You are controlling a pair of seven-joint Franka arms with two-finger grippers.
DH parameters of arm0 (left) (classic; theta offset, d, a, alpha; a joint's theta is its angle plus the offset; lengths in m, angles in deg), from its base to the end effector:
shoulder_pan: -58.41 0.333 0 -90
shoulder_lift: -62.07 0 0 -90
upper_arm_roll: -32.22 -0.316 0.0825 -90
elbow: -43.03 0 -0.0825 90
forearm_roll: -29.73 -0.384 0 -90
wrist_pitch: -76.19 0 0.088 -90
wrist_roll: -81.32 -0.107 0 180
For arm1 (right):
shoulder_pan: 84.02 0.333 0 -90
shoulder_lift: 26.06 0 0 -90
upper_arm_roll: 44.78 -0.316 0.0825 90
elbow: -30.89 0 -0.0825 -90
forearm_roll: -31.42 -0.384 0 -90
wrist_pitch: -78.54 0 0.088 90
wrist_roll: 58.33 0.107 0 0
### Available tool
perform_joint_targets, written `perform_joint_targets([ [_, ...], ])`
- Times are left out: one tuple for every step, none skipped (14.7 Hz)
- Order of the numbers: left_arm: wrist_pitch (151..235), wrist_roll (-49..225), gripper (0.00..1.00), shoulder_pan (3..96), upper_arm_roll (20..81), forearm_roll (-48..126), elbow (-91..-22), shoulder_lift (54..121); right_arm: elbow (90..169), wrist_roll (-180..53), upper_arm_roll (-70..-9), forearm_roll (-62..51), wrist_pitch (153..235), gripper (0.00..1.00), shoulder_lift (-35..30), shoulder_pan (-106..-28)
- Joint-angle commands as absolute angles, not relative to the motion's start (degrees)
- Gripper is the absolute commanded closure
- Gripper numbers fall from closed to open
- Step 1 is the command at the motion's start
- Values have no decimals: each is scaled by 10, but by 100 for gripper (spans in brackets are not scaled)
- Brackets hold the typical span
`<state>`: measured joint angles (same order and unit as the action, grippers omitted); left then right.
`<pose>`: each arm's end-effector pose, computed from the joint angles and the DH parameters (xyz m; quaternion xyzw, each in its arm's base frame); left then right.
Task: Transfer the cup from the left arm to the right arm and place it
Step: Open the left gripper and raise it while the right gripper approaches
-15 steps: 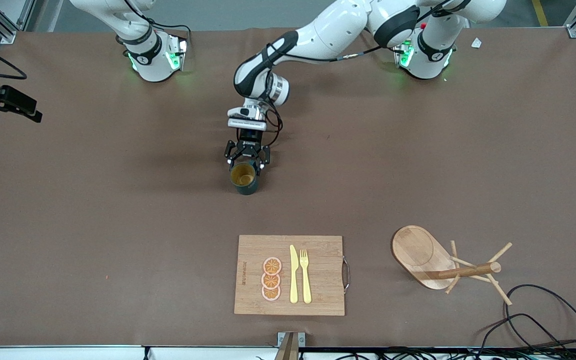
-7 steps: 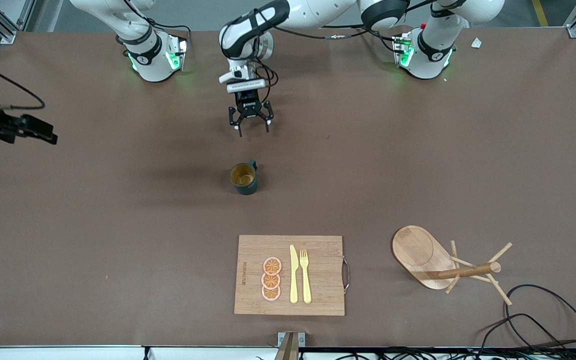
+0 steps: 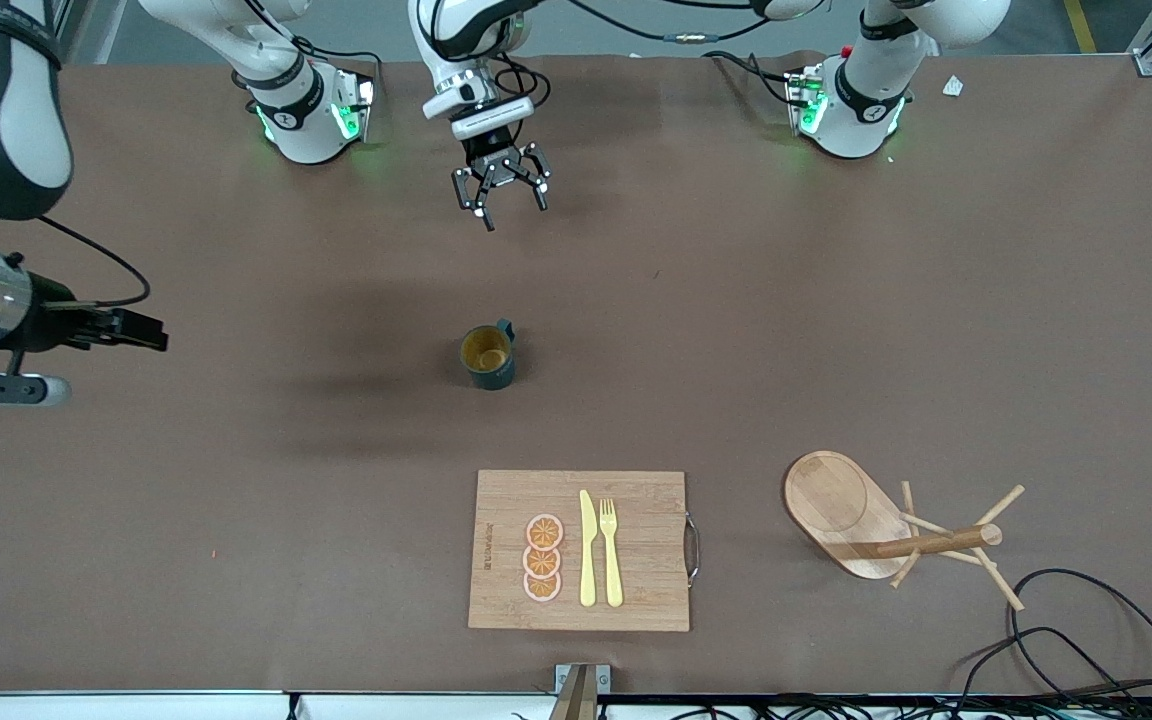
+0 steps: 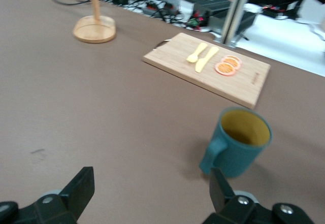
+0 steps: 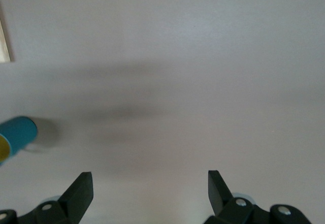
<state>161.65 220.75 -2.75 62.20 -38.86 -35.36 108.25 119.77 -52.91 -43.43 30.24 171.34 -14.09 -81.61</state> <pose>0.1760 -0.6766 0.2760 -0.8514 -0.2647 -0.4485 0.0633 0.6109 0.0146 0.5155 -0.9967 0.0391 0.0705 0.0038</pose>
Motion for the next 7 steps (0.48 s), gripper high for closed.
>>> perform_joint_targets([
  [1618,2168,0,25,628,-323,-369,1018,1229,-408,-434,287,1741,0,-143,-767],
  [1618,2134,0,47,628,-301,-367,1005,1241,-369,-435,275,1749,0,-143,-756],
  [1618,2089,0,71,627,-281,-367,986,1257,-332,-435,259,1759,0,-144,-745],
  [1618,2050,0,98,628,-267,-367,974,1274,-302,-435,248,1777,0,-145,-731],
  [1623,2018,0,132,629,-244,-366,957,1287,-271,-435,247,1792,0,-145,-714],
  [1630,1985,0,163,629,-221,-367,944,1297,-238,-435,247,1809,0,-145,-696],
  [1635,1952,0,188,629,-205,-367,935,1309,-208,-435,247,1831,0,-145,-680],
])
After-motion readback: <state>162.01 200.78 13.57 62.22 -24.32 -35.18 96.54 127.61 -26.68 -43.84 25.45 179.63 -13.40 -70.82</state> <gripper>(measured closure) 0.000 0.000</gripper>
